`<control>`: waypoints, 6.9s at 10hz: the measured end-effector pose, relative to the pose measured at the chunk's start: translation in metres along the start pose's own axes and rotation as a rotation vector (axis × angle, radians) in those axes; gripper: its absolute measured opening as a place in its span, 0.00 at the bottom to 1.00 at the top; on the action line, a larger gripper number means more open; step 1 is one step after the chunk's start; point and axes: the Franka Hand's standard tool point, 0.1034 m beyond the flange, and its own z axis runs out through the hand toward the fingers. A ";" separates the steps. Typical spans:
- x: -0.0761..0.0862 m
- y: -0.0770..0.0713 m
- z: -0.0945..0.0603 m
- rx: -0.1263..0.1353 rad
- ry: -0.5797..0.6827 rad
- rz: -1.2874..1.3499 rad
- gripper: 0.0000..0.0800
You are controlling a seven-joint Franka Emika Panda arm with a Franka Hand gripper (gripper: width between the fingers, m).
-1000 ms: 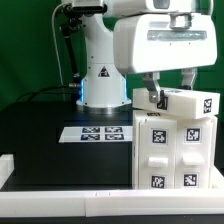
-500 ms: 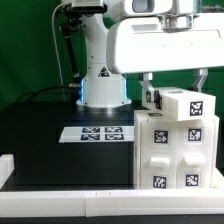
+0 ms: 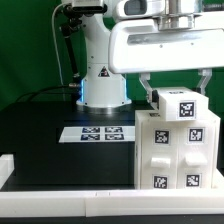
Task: Assemble cabinet
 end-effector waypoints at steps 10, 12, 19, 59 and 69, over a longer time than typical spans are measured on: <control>0.000 -0.002 0.000 0.068 0.037 0.823 0.70; 0.000 -0.003 0.000 0.083 0.025 0.994 0.70; -0.002 -0.009 0.000 0.119 -0.035 1.732 0.70; 0.011 0.000 -0.024 0.015 -0.018 -1.220 1.00; -0.006 0.008 -0.002 -0.009 -0.061 -1.442 0.76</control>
Offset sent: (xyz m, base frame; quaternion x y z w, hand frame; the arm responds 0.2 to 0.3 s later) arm -0.0147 -0.0020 -0.0094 0.0106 -0.0070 0.3145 0.9492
